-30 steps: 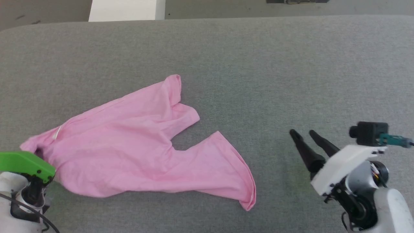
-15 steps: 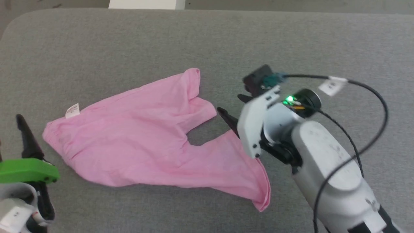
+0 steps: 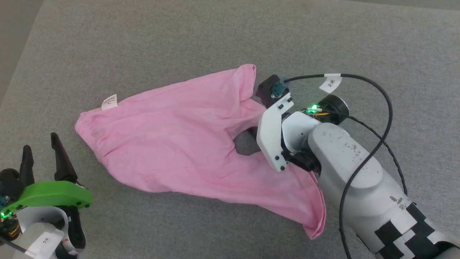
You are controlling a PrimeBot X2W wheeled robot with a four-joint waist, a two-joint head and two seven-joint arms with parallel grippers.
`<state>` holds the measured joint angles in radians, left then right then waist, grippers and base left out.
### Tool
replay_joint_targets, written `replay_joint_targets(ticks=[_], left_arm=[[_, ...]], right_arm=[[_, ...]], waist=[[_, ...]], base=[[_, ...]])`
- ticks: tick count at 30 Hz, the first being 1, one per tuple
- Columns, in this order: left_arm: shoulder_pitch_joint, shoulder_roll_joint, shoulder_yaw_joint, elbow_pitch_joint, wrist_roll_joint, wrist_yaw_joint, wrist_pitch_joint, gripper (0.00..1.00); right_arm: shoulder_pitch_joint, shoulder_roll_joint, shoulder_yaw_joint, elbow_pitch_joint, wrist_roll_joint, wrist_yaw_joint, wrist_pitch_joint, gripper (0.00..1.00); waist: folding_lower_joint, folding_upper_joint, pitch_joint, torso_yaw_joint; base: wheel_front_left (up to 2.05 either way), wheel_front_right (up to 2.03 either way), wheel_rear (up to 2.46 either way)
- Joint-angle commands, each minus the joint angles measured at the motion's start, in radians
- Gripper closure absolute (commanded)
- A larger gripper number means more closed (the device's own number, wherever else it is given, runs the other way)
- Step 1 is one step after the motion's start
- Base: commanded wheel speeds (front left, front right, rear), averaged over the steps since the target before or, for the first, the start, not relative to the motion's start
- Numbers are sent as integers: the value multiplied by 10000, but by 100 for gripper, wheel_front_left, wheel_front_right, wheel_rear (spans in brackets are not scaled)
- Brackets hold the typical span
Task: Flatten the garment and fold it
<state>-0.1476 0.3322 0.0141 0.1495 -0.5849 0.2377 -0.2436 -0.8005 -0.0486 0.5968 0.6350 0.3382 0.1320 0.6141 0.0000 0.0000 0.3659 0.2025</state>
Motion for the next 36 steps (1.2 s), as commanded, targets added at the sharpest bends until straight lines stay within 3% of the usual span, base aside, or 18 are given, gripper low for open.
replay_joint_targets(ticks=[1,2,12,17,23,29,30,31,32,36], left_arm=[[-134,-25,-30,8,57,-51,-69,0],[-133,-13,-33,12,61,-48,-65,0],[99,98,-89,-228,21,-54,70,0],[451,157,-51,-523,-27,71,254,0],[864,193,-58,-926,-83,230,535,0],[1067,254,-95,-1176,-211,298,917,0],[1080,269,-118,-1200,-234,296,1000,0],[1082,278,-136,-1223,-262,290,1072,0],[1058,296,-179,-1261,-300,266,1189,0],[418,472,-506,-1601,-400,16,1803,0]], right_arm=[[61,-16,26,227,174,-13,-134,87],[48,-16,32,248,266,-13,-254,100],[206,-16,-1334,35,954,-13,-2577,100],[1604,-16,-3571,-1183,-287,-13,-3173,100],[5283,-16,-6460,-4508,-1414,-13,-1944,100],[7896,-16,-6947,-6664,-536,-13,-590,100],[8039,-16,-6919,-6890,-390,-13,-568,82],[8088,-16,-6920,-7044,-190,-13,-638,36],[8106,-16,-6981,-7192,85,-13,-787,0],[8033,-16,-7478,-7524,829,-13,-1388,0]], waist=[[0,0,1,-38],[0,0,-28,-82],[0,0,-639,-671],[0,0,-1027,-994],[0,0,-1241,-1293],[0,0,-1174,-1662],[0,0,-1171,-1734],[0,0,-1172,-1796],[0,0,-1170,-1859],[0,0,-1125,-2039]], base=[[0,0,0],[0,0,0],[0,0,0],[0,0,0],[0,0,0],[0,0,0],[0,0,0],[0,0,0],[0,0,0],[0,0,0]])
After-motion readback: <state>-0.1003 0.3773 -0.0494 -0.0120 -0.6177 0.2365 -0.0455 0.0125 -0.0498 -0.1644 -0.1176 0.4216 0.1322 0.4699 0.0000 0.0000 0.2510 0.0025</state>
